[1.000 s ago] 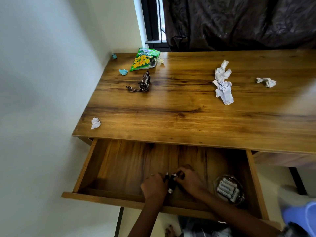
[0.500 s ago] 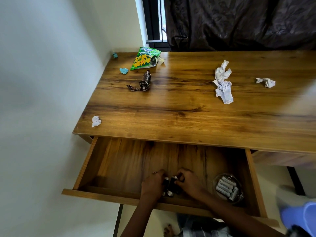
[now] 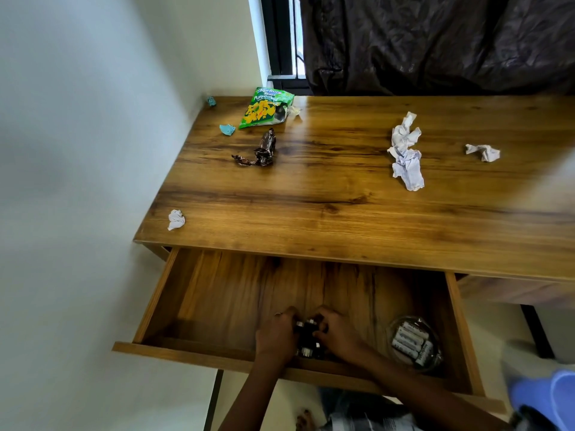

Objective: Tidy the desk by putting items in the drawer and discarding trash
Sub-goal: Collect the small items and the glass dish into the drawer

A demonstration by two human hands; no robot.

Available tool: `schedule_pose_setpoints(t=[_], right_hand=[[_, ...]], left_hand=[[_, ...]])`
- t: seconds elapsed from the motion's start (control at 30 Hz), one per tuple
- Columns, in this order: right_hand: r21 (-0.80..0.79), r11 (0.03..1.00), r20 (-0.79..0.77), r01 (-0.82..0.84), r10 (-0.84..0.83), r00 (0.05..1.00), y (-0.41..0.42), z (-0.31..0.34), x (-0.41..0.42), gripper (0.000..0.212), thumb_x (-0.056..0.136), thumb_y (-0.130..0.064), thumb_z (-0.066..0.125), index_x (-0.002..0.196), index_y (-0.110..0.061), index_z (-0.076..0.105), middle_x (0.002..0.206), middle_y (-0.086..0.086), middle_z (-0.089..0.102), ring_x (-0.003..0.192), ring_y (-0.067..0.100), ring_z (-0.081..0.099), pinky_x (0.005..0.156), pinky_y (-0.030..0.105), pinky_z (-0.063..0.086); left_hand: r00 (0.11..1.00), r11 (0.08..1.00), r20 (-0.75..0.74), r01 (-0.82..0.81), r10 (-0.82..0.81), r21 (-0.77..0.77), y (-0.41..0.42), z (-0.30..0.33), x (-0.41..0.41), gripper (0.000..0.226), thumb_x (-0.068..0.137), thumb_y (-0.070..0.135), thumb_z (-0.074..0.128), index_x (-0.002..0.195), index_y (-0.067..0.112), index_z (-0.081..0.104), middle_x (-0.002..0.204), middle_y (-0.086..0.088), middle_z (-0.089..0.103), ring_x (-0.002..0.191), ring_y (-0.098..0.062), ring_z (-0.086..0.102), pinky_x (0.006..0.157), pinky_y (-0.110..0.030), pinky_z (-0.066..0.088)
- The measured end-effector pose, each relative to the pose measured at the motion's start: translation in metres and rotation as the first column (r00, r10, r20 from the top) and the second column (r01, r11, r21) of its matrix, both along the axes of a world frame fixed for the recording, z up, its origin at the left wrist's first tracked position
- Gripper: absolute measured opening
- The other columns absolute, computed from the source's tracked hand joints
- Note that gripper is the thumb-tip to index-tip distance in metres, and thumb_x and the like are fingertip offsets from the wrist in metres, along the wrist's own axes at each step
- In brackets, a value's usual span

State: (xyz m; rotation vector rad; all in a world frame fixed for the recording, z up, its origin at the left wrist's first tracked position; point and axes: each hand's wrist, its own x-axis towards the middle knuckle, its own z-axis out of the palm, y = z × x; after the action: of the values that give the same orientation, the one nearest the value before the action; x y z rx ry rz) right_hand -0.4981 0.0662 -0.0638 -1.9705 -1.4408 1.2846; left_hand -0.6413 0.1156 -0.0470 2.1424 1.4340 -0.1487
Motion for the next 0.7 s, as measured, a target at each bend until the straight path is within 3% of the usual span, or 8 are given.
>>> schedule_pose_setpoints(t=[0.23, 0.4, 0.6, 0.7], right_hand=[[0.004, 0.999, 0.002, -0.033, 0.033, 0.999, 0.003, 0.0, 0.0, 0.026, 0.087, -0.008, 0.06, 0.111, -0.013, 0.054, 0.084, -0.002, 0.054, 0.07, 0.005, 0.052, 0.058, 0.013, 0.04], [0.011, 0.999, 0.02, -0.037, 0.037, 0.999, 0.002, -0.003, 0.0, 0.027, 0.087, -0.007, 0.059, 0.113, -0.012, 0.054, 0.077, -0.005, 0.052, 0.069, 0.006, 0.051, 0.059, 0.016, 0.04], [0.022, 0.999, 0.037, -0.048, 0.047, 0.998, 0.0, 0.002, 0.0, 0.032, 0.087, -0.012, 0.06, 0.118, -0.013, 0.053, 0.091, 0.0, 0.056, 0.078, 0.01, 0.054, 0.066, 0.019, 0.043], [0.056, 0.997, 0.068, -0.058, 0.054, 0.996, -0.006, 0.012, 0.002, 0.036, 0.09, -0.02, 0.057, 0.125, -0.018, 0.049, 0.104, 0.002, 0.06, 0.086, 0.01, 0.056, 0.071, 0.02, 0.045]], left_hand=[[0.999, 0.999, -0.016, -0.031, 0.032, 0.02, 0.0, -0.002, 0.0, 0.023, 0.091, 0.024, 0.052, 0.114, 0.026, 0.053, 0.108, -0.001, 0.064, 0.095, -0.019, 0.062, 0.074, -0.031, 0.051], [0.999, 0.999, -0.022, -0.028, 0.029, 0.034, 0.0, -0.003, 0.0, 0.023, 0.092, 0.028, 0.052, 0.115, 0.027, 0.052, 0.109, 0.0, 0.065, 0.095, -0.018, 0.063, 0.074, -0.031, 0.05], [0.999, 0.995, -0.018, -0.049, 0.051, 0.091, -0.002, 0.002, 0.001, 0.03, 0.092, 0.036, 0.052, 0.119, 0.027, 0.048, 0.112, 0.0, 0.063, 0.098, -0.019, 0.062, 0.075, -0.031, 0.05], [0.994, 0.979, 0.063, -0.101, 0.091, 0.179, -0.004, 0.007, 0.002, 0.034, 0.093, 0.038, 0.048, 0.125, 0.028, 0.046, 0.113, 0.004, 0.062, 0.097, -0.013, 0.061, 0.075, -0.024, 0.048]])
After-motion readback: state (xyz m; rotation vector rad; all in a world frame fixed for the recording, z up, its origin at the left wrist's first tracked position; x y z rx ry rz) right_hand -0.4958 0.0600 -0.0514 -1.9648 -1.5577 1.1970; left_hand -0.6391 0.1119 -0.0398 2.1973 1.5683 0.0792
